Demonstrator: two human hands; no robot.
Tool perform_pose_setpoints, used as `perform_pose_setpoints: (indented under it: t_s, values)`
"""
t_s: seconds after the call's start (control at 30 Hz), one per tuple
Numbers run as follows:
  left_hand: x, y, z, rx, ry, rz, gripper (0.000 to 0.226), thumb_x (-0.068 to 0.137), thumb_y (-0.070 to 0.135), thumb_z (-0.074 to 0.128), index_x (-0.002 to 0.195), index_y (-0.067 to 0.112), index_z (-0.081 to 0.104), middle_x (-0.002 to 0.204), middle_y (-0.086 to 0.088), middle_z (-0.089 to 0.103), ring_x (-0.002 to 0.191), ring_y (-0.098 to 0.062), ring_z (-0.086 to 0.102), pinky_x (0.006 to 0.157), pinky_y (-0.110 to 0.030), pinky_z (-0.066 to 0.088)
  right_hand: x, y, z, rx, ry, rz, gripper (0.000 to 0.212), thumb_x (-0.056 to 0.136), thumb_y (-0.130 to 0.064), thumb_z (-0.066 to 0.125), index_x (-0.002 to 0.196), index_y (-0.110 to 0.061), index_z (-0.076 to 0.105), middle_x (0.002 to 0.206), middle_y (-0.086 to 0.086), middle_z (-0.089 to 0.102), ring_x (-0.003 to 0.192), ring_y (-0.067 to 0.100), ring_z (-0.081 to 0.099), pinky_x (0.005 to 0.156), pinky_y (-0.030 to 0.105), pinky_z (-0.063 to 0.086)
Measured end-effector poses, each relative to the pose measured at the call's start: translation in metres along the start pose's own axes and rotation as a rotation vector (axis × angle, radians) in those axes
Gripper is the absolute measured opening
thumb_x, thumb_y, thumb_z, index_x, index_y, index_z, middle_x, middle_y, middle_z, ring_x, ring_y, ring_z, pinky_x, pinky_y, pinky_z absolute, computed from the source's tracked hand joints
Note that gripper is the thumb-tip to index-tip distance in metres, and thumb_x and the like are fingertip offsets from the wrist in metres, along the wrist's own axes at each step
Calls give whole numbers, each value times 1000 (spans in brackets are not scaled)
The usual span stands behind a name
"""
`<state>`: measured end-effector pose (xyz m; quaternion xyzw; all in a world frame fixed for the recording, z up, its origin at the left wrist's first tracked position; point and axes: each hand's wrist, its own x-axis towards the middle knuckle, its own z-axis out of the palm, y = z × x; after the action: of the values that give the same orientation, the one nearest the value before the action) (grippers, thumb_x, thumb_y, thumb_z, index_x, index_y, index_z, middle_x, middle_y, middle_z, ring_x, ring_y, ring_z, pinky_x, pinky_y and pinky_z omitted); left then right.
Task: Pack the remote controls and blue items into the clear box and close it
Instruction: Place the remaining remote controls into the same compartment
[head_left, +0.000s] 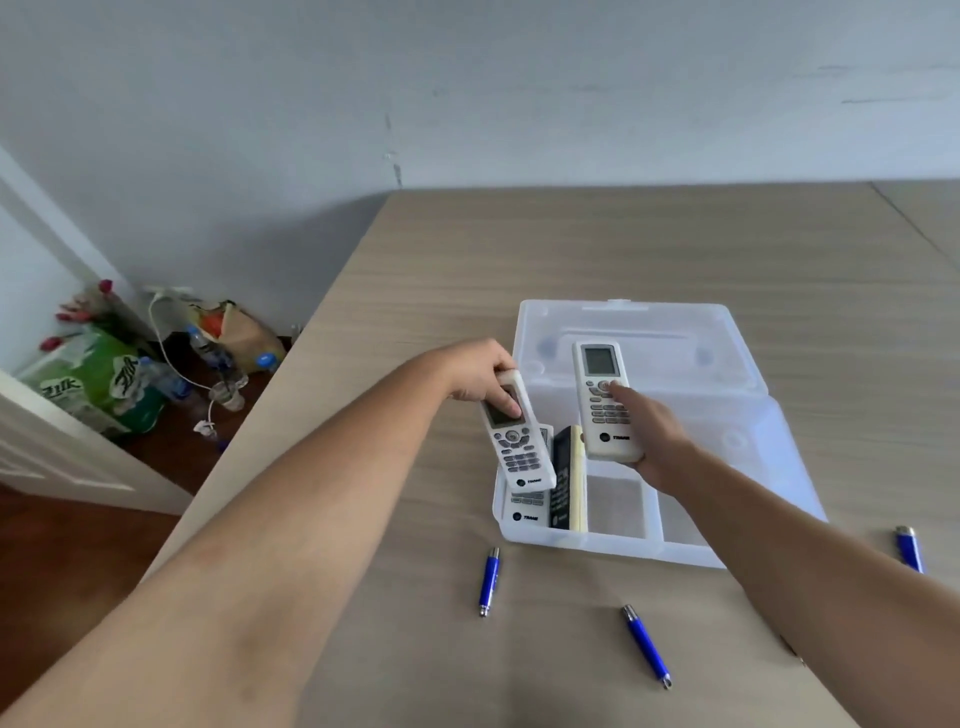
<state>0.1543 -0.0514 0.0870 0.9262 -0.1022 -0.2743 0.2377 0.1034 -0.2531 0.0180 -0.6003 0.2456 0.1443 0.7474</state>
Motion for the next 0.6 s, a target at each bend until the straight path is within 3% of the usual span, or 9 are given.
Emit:
perform_pose_setpoints:
  t_s: [0.13,0.27,0.4,0.5,0.6]
  values:
    - [33,22,7,303,-196,35,33,85,19,71,114,3,64,115,-14,68,98,-28,62,84,-37,48,7,2,-5,6,33,11,18,93,-28,52,80,-18,59,72,3,60,61,19,58,63,33,49]
    - [53,48,8,544,-292,-40,42,96,19,55,132,-1,50,130,-18,57,96,-28,56,60,-29,42,10,5,-8,51,39,6,19,94,-24,52,79,-16,60,71,4,61,59,18,59,62,33,49]
    - [64,52,15,633,-378,-110,47,95,20,57,136,-1,48,139,-19,51,122,-35,56,74,-32,50,14,7,-9,68,32,3,16,93,-25,53,82,-16,61,74,5,61,63,20,58,63,33,48]
    - [64,50,28,660,-390,-107,49,95,21,57,139,3,46,139,-16,52,117,-31,57,83,-33,47,17,9,-10,60,23,4,15,93,-26,54,83,-17,61,74,4,62,60,18,60,63,33,49]
    - [67,41,43,601,-277,-10,48,91,16,61,136,8,47,136,-11,56,117,-28,57,93,-33,45,19,11,-10,88,21,10,17,93,-25,53,82,-16,62,66,2,66,53,15,63,63,33,50]
